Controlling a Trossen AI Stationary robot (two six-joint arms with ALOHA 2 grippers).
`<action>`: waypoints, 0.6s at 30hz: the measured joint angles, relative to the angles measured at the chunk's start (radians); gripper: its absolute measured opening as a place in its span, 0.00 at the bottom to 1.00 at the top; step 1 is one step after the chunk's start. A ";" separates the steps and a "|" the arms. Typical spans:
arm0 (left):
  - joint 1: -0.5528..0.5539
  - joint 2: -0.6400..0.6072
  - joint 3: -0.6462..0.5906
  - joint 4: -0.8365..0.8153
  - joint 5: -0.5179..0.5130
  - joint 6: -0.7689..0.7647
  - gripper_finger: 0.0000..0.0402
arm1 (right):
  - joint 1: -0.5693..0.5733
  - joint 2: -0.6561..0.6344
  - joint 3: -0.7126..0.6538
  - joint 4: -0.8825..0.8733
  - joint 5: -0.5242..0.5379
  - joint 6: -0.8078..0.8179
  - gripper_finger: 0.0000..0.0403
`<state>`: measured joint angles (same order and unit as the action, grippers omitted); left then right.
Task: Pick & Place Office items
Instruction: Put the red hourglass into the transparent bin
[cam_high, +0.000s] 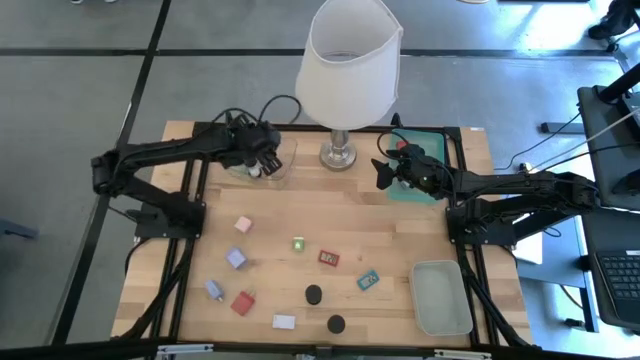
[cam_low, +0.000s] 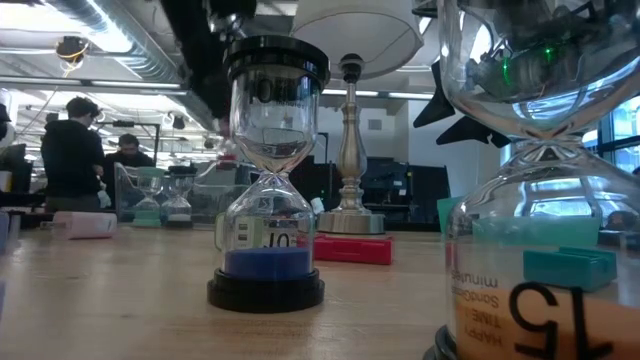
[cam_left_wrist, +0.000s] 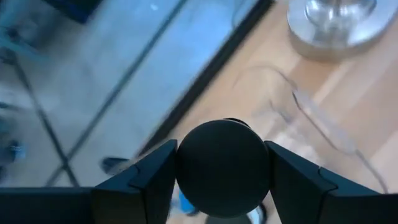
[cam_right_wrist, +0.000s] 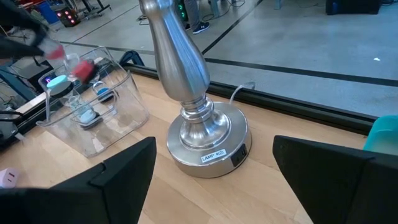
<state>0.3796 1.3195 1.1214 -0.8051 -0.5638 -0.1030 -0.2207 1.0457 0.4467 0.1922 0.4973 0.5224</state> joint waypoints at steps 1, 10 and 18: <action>0.024 -0.003 -0.020 0.004 0.035 0.006 0.53 | 0.000 0.000 0.000 0.000 0.000 0.000 0.81; 0.191 0.009 -0.150 0.108 0.182 0.066 0.53 | 0.000 0.000 0.000 0.000 0.000 0.000 0.81; 0.265 0.009 -0.171 0.151 0.252 0.102 0.53 | 0.000 0.000 0.000 0.000 0.000 0.000 0.81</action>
<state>0.6447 1.3289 0.9501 -0.6544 -0.3115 -0.0008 -0.2203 1.0454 0.4465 0.1925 0.4973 0.5222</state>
